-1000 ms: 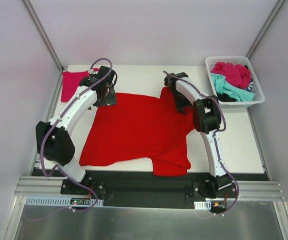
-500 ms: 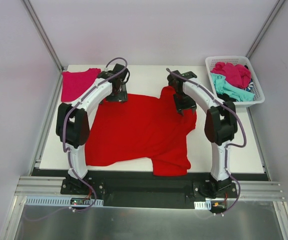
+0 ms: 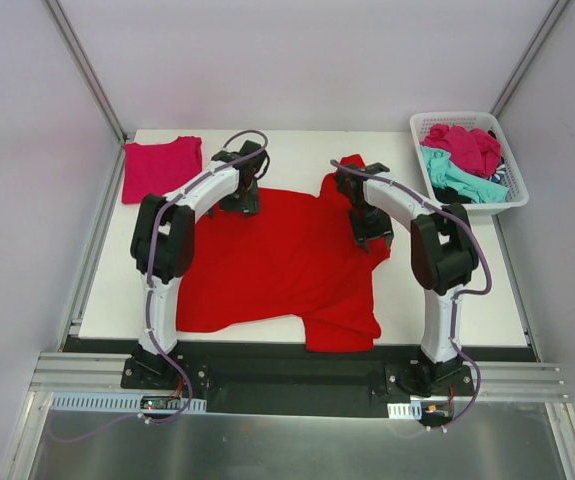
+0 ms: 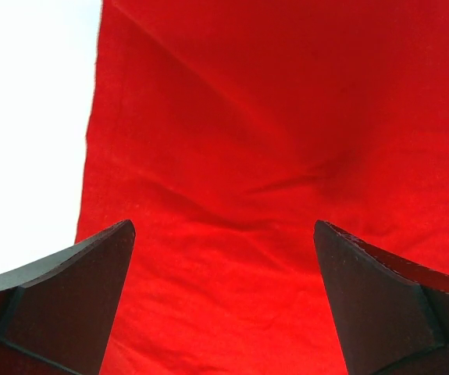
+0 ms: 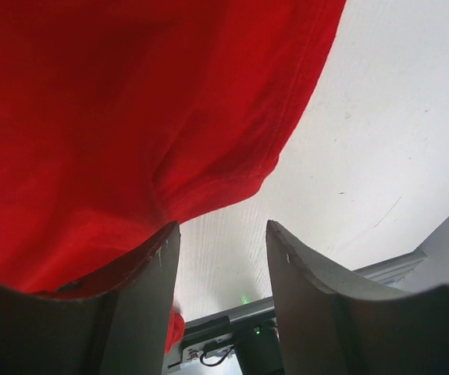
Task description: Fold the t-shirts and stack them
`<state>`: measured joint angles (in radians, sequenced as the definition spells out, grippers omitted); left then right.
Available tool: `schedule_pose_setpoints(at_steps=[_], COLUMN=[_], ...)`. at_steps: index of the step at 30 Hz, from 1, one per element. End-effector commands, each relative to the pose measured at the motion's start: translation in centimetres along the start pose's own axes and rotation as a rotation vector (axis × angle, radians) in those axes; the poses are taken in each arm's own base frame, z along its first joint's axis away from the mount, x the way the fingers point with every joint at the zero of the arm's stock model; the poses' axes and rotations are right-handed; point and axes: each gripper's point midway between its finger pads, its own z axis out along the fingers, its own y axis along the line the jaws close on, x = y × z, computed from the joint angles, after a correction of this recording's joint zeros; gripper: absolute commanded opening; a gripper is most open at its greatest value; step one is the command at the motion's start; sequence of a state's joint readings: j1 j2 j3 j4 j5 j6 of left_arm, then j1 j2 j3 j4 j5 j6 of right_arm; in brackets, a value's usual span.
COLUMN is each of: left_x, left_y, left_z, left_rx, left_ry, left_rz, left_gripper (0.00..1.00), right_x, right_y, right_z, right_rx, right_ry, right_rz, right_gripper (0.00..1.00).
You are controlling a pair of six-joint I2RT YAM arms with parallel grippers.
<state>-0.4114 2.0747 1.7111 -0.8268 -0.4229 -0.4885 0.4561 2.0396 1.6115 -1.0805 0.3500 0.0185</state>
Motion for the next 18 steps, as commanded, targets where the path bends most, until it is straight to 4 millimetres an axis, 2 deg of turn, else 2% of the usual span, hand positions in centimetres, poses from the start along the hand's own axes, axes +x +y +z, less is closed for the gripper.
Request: schedule_pose_setpoints(at_steps=[1,4,5,9,10,12,13,15,18], left_x=[-1.0,-1.6,-2.0,-1.8,-1.6,-1.0,-0.7,-0.2,0.4], left_y=[0.0,0.1,-0.2,-1.0,-1.0,-0.5,-0.3,0.3,1.1], left_z=[1.4,1.7,1.5,0.1,-0.1,-0.7,-0.9,-1.7,-3.0], left_rx=[-0.049,-0.069,-0.055,0.002,0.006,0.010,0.009,0.012,0.020], left_ry=[-0.016,-0.035,-0.038,-0.036,-0.036,-0.032,-0.031,-0.034,-0.048], left_rz=[-0.012,-0.023,-0.029,-0.045,-0.044,-0.052,-0.055,-0.057,-0.062], left_gripper=[0.99,0.99,0.99,0.96,0.97,0.97,0.97,0.98,0.98], right_x=[0.9,1.7,1.9,2.8,3.0,3.2,3.3,3.3,3.2], right_y=[-0.4,-1.1,-1.3,-1.0,-0.9,-0.7,-0.4,0.3,1.3], right_z=[-1.2,-1.9,-2.6,-3.4,-3.3,-2.6,-2.3,-1.0,0.3], right_rx=[-0.008,-0.001,-0.017,-0.056,-0.057,-0.057,-0.062,-0.066,-0.096], right_ry=[-0.030,-0.048,-0.067,-0.108,-0.107,-0.097,-0.089,-0.065,-0.041], right_rz=[0.030,0.040,0.048,0.066,0.072,0.072,0.068,0.060,0.070], right_gripper=[0.51,0.51,0.51,0.51,0.50,0.35,0.31,0.26,0.26])
